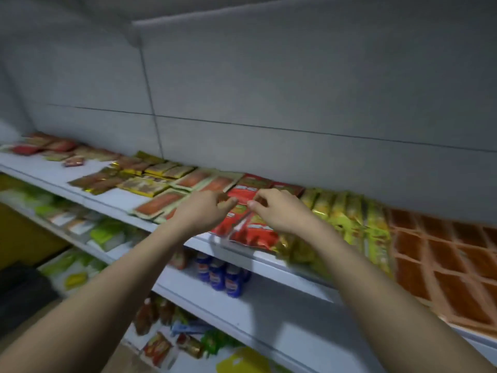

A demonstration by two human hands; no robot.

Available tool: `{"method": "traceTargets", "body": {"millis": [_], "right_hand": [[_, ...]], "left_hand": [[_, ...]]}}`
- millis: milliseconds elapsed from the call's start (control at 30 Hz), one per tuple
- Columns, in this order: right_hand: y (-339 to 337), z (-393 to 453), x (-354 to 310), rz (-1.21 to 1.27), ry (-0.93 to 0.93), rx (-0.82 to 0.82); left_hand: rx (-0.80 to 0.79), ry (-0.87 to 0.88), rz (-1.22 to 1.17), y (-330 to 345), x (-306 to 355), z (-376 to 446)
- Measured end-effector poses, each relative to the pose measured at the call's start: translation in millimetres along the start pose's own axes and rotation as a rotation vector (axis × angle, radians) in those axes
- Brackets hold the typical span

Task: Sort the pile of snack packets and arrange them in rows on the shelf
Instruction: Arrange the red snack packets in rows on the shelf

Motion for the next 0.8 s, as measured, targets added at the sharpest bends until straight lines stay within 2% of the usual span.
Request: {"method": "traceTargets", "body": {"millis": [200,400,567,800], "right_hand": [[78.9,102.5,-168.2,-0.040,-0.156,-0.101],[135.8,183.9,-304.6,-0.043,-0.274,-0.185],[180.4,252.4,-377.3,-0.028,-0.351,-0.235],[246.9,375.9,-435.1,-0.004,-0.368,-0.266]], "left_hand": [[0.081,-0.214,0.002,-69.9,-183.1,-37.7],[0.135,-0.397,0.055,-121.9,-324.8,-61.4],[0.148,-0.482,0.018,-151.6,-421.8,-56.7],[0.157,-0.550,0.073,-180.1,-542.0,0.8]]}}
Point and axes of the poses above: each hand's wrist, its own z-axis towards the middle knuckle, its own y-axis out of the palm, x = y × z, the point moved 6 cm from there along z, towards the middle knuckle, and after that the axes turned 4 degrees about -x, right-handed, at the moved point
